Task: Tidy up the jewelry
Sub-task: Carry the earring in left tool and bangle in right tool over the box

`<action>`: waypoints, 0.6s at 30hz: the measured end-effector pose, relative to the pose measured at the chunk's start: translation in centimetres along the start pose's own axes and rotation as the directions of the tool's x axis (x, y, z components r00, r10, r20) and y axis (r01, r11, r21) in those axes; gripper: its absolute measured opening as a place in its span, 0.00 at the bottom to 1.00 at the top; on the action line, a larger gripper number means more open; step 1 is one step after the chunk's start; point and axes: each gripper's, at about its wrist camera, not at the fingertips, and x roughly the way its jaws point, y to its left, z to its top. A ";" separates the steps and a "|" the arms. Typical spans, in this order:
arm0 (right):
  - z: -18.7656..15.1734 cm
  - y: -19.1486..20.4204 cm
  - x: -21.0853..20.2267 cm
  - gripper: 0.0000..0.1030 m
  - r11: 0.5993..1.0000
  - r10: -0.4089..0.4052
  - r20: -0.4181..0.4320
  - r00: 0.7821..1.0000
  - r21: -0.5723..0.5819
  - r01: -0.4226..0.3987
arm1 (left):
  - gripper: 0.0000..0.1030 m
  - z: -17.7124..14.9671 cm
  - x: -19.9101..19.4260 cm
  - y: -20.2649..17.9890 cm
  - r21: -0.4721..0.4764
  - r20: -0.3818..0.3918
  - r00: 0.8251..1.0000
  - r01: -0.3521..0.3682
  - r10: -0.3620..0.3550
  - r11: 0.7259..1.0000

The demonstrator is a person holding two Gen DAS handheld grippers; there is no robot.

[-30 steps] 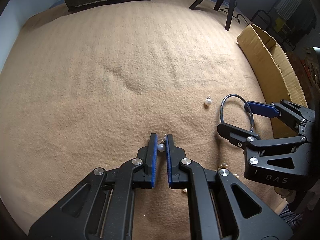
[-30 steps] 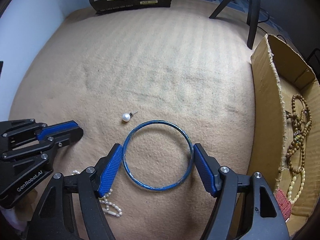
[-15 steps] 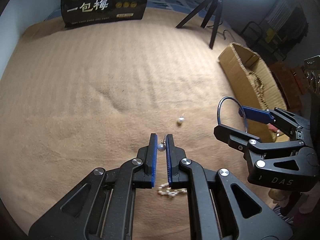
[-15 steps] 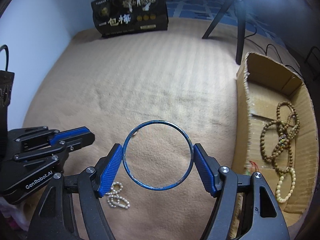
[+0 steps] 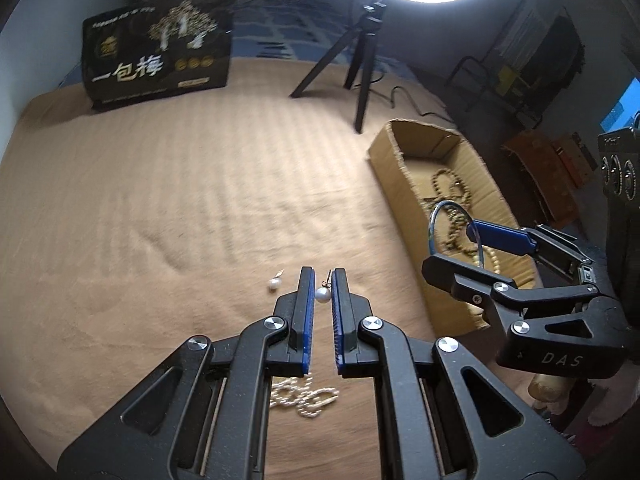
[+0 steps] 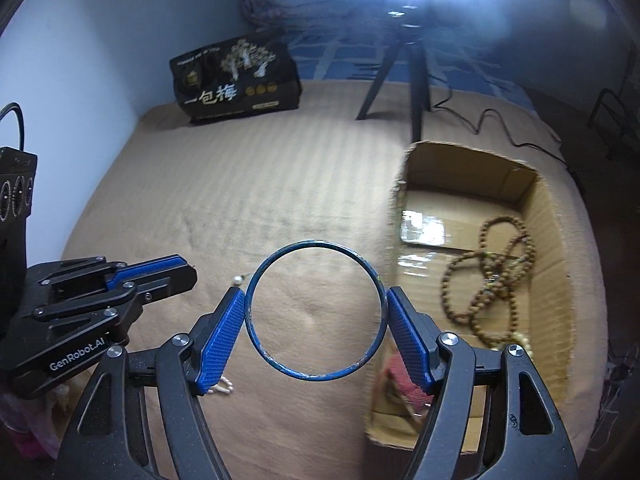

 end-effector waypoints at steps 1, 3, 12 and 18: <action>-0.1 -0.4 -0.3 0.69 1.000 -0.006 0.003 1.000 0.006 0.006 | 0.06 0.1 -0.1 -0.5 0.005 0.004 1.000 0.005 -0.005 1.000; -0.3 -1.3 -0.5 0.69 1.000 -0.018 0.006 1.000 0.018 0.017 | 0.06 0.3 -0.1 -1.4 0.020 0.007 1.000 0.015 -0.015 1.000; -0.7 -5.7 -1.9 0.69 0.994 -0.072 0.014 0.997 0.082 0.070 | 0.06 0.7 1.1 -5.3 0.071 0.002 0.999 0.054 -0.054 0.996; -1.2 -8.0 -2.2 0.69 0.989 -0.099 0.002 0.995 0.114 0.098 | 0.06 1.3 2.0 -7.3 0.087 0.003 0.998 0.068 -0.069 0.994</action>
